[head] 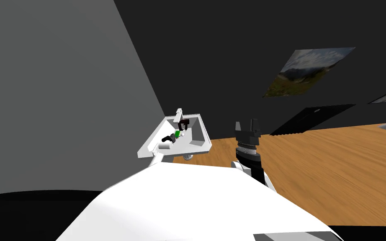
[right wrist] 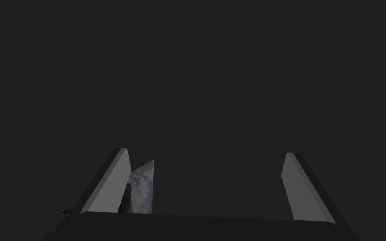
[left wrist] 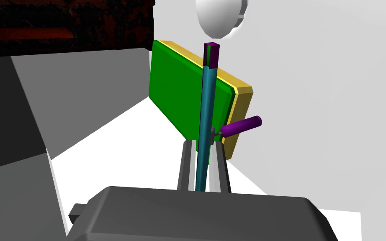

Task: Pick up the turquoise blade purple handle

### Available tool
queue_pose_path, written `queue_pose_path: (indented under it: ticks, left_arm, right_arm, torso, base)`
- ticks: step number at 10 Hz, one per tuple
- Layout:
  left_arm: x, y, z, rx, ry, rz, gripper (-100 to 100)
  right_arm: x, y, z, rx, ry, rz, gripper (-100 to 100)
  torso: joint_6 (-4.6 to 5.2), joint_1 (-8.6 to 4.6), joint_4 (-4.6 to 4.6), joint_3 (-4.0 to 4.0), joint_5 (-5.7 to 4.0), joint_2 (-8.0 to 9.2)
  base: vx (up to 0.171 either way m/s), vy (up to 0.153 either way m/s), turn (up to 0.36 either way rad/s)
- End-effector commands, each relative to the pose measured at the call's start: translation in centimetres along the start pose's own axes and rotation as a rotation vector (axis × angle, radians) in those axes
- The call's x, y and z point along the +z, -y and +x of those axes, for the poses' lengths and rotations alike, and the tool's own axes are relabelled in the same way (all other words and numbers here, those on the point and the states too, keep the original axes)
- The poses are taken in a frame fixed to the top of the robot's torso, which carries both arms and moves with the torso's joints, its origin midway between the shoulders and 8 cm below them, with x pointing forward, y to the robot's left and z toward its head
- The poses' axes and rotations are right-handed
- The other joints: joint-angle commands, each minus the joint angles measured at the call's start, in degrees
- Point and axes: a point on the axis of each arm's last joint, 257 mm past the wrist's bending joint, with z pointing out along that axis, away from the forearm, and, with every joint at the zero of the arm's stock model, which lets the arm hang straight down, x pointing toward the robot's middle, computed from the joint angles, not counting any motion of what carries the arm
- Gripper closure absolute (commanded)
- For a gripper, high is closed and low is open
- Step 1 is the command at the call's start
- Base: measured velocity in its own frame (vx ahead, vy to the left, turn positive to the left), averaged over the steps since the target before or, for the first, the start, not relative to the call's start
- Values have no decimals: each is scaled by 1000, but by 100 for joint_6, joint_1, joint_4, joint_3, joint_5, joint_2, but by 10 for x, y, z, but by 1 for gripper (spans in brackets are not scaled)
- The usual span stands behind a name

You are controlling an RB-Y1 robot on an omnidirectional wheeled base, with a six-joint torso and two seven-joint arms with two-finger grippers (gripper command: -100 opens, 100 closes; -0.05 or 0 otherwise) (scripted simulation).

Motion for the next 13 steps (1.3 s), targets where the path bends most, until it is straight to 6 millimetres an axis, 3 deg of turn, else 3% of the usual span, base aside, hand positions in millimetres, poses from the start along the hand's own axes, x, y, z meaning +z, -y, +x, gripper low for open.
queue_pose_path:
  ticks: [1, 2, 5, 6, 7, 8, 10, 12, 13]
  left_arm:
    - [-10, -15, 3, 10, -8, -18, 100]
    - [-13, -4, 6, 12, -13, 4, 100]
    - [-29, -20, 11, 23, -28, -9, 100]
    - [-31, -15, 13, 24, -31, 3, 100]
    - [-38, -26, 15, 28, -37, -12, 100]
    - [-40, -19, 17, 29, -40, 3, 100]
    - [-57, -37, 23, 36, -56, -18, 100]
    - [-56, -31, 23, 37, -56, -7, 100]
    - [-57, -30, 23, 37, -57, -5, 0]
  right_arm:
    - [0, 0, 0, 0, 0, 0, 0]
    - [0, 0, 0, 0, 0, 0, 0]
    - [0, 0, 0, 0, 0, 0, 0]
    - [0, 0, 0, 0, 0, 0, 0]
    - [0, 0, 0, 0, 0, 0, 0]
    - [0, 0, 0, 0, 0, 0, 0]
    - [0, 0, 0, 0, 0, 0, 0]
    - [0, 0, 0, 0, 0, 0, 0]
    - [0, 0, 0, 0, 0, 0, 0]
  torso:
    - [0, 0, 0, 0, 0, 0]
    - [-1, -1, -2, -5, -1, -9]
    - [4, 4, 3, 1, 0, 0]
    - [1, 4, 1, 0, 1, 0]
    - [3, 3, 2, 1, 1, 1]
    - [0, 3, 0, 0, 2, -1]
    - [1, -1, 2, 1, 1, 1]
    - [4, 1, 2, -2, 2, -6]
    - [5, 4, 2, 1, 3, 3]
  base:
    - [91, -12, 102]
    - [60, -8, 51]
    - [51, 5, 51]
    - [47, -1, 42]
    - [63, -3, 66]
    - [47, -8, 42]
    - [66, -12, 91]
    - [46, -7, 20]
    - [5, -1, -1]
